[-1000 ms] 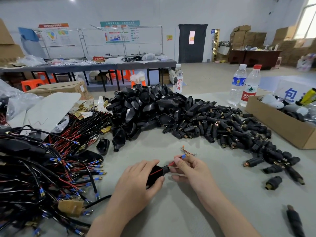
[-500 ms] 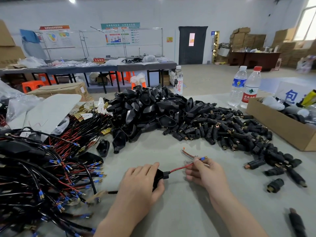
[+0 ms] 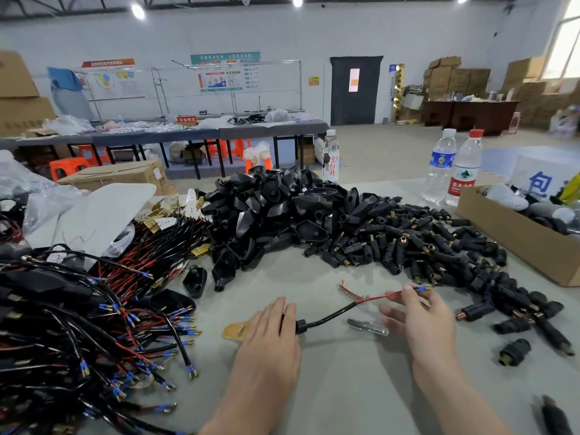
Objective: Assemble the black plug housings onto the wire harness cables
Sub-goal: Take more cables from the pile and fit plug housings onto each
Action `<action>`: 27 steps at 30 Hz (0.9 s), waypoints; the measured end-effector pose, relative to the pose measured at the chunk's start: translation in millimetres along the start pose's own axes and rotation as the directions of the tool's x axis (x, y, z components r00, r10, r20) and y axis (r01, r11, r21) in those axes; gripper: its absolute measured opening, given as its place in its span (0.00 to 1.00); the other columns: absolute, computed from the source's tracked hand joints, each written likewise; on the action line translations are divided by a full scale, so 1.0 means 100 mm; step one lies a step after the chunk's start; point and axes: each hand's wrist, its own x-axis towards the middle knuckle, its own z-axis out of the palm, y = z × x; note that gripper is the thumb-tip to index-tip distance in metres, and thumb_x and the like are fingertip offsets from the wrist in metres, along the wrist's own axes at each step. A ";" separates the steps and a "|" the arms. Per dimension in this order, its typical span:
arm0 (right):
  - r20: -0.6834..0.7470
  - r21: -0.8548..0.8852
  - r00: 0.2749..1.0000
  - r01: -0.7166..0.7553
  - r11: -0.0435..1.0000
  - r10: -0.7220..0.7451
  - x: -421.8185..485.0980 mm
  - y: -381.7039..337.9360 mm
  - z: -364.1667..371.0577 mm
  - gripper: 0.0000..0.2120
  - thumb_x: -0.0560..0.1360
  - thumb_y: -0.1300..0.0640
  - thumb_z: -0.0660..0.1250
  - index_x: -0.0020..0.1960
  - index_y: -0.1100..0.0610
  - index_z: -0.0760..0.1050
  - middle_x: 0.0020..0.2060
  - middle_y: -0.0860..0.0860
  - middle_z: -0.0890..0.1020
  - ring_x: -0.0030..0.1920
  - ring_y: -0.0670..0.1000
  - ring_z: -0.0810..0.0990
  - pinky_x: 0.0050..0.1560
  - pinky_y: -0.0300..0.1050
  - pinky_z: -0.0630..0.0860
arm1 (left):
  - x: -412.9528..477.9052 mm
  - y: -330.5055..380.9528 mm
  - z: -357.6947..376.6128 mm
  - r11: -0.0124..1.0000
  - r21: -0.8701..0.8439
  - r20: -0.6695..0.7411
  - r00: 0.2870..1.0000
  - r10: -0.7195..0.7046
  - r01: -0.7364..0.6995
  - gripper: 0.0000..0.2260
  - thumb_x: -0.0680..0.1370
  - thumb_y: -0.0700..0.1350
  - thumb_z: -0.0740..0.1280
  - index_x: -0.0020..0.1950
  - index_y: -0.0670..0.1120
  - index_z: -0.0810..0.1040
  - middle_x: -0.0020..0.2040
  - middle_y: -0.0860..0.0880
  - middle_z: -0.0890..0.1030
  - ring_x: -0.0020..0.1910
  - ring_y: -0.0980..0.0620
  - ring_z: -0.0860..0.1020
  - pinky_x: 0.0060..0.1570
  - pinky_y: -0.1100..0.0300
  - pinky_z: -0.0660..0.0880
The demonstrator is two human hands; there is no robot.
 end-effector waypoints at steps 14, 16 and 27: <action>0.082 -0.553 0.871 0.444 0.705 -0.484 -0.13 -0.04 0.03 0.23 0.76 0.63 0.64 0.70 0.50 0.68 0.63 0.46 0.72 0.67 0.49 0.68 0.67 0.47 0.64 | 0.02 0.02 -0.03 0.979 -0.206 0.085 0.996 0.027 -0.009 0.28 0.77 0.37 0.65 0.77 0.48 0.65 0.78 0.41 0.61 0.69 0.45 0.72 0.66 0.54 0.72; 0.268 -0.533 0.822 0.561 0.634 -0.502 -0.22 -0.02 0.11 0.19 0.76 0.65 0.64 0.62 0.47 0.71 0.58 0.44 0.73 0.65 0.48 0.70 0.65 0.39 0.63 | 0.01 -0.03 -0.02 0.972 -0.222 -0.116 0.992 0.056 -0.081 0.20 0.75 0.38 0.67 0.67 0.46 0.78 0.67 0.44 0.76 0.57 0.46 0.80 0.55 0.51 0.79; 0.843 -0.408 0.471 0.874 0.264 -0.258 -0.42 0.36 0.29 0.14 0.79 0.49 0.58 0.63 0.44 0.74 0.57 0.36 0.76 0.60 0.41 0.69 0.69 0.41 0.61 | -0.07 -0.45 -0.08 0.933 -0.113 -0.099 0.931 -0.352 0.341 0.12 0.81 0.47 0.64 0.61 0.45 0.80 0.54 0.49 0.82 0.53 0.48 0.79 0.54 0.51 0.74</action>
